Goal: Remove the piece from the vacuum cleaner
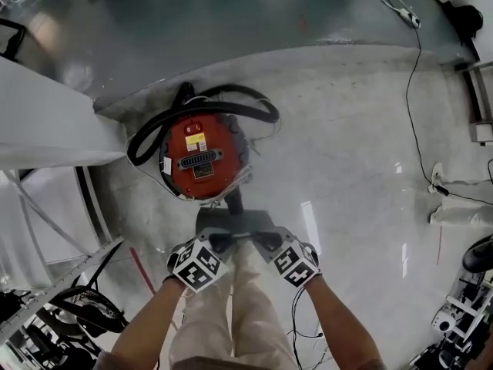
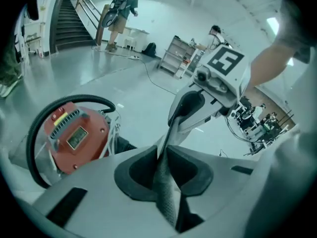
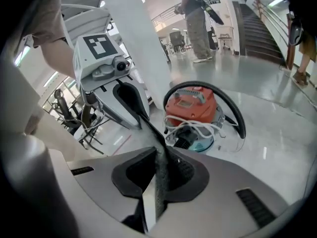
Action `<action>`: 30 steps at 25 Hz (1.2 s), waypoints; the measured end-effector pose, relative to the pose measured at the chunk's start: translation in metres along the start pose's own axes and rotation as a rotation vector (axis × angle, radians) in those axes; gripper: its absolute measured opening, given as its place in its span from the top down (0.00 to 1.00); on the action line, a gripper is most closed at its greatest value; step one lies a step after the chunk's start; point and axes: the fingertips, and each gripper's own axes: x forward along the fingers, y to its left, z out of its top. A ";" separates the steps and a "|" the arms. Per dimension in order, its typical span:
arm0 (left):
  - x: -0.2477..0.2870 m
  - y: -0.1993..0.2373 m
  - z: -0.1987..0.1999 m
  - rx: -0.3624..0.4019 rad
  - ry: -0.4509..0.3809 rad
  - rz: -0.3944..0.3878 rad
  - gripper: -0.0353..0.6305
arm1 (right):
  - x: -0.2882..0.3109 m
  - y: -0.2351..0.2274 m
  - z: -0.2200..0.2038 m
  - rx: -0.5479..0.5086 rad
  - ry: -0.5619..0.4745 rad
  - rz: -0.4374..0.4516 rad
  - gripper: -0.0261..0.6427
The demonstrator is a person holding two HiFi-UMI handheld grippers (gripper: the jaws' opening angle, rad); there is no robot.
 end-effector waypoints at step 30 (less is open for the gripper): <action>-0.342 -0.087 0.295 0.304 -0.485 0.114 0.85 | -0.360 0.035 0.291 0.046 -0.647 -0.263 0.87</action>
